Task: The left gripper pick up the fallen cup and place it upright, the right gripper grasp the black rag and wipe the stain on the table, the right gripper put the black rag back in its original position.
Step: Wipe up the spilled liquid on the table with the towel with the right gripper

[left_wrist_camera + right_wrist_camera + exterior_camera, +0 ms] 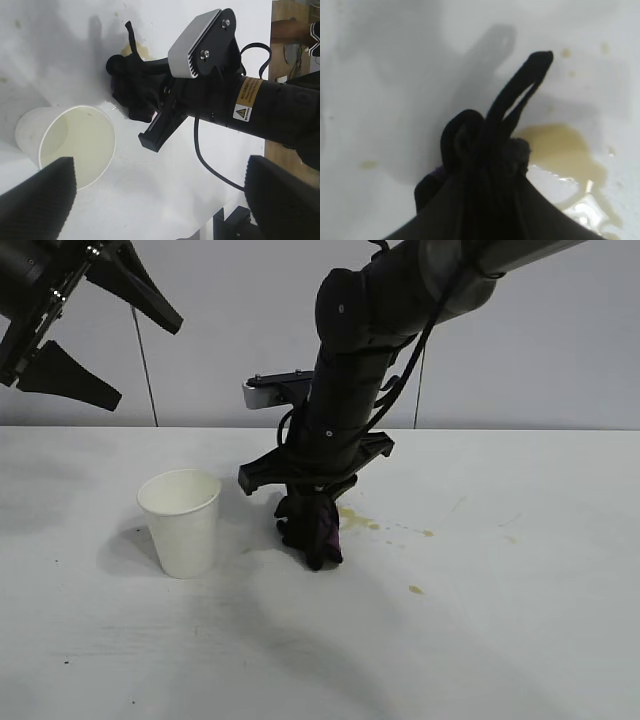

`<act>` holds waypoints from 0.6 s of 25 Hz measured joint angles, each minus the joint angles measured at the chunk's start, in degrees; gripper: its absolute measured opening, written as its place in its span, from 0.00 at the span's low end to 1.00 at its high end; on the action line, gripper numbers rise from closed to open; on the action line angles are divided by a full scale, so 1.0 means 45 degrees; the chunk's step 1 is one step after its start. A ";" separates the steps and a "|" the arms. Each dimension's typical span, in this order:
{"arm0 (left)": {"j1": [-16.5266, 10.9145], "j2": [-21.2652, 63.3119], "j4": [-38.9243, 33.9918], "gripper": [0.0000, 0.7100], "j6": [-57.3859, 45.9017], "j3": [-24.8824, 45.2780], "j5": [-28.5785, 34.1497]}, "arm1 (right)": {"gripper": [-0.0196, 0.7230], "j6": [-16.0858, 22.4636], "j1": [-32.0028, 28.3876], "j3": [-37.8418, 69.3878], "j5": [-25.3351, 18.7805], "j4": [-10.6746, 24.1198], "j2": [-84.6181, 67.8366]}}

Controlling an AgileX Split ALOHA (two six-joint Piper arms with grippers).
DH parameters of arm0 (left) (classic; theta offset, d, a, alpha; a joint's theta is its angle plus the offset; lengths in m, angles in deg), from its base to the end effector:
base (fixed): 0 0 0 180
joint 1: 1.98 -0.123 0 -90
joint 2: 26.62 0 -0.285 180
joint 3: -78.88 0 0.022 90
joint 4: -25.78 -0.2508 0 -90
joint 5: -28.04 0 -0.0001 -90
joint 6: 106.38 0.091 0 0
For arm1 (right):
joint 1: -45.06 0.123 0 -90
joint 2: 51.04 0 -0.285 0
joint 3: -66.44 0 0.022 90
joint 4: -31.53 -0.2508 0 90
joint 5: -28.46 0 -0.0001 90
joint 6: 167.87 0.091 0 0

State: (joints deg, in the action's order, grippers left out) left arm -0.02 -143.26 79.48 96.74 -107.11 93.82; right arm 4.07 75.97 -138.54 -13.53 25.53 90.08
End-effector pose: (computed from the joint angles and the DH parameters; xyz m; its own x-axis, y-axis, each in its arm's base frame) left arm 0.3852 -0.0801 0.2508 -0.9771 -0.0382 -0.2093 0.1303 0.6702 -0.7306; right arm 0.4177 0.2575 0.1270 -0.7603 -0.5281 -0.3784 -0.5837 0.8109 0.0412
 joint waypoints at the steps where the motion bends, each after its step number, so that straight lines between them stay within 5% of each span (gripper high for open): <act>1: 0.0000 0.0000 0.0000 0.93 0.0000 0.0000 0.0000 | 0.18 -0.0181 0.0053 0.0000 0.0223 -0.0360 0.0042; 6: 0.0000 0.0000 0.0000 0.93 0.0000 0.0000 0.0041 | 0.18 -0.0184 0.0104 -0.0049 0.0874 -0.0661 0.0234; 15: 0.0000 0.0000 0.0000 0.93 0.0000 0.0000 0.0123 | 0.18 0.1409 -0.0121 -0.1085 0.0702 0.0661 0.0716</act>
State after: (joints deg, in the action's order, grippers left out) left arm -0.02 -143.26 79.48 96.74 -107.11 94.38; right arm 10.40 75.43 -143.43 -10.37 28.50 93.30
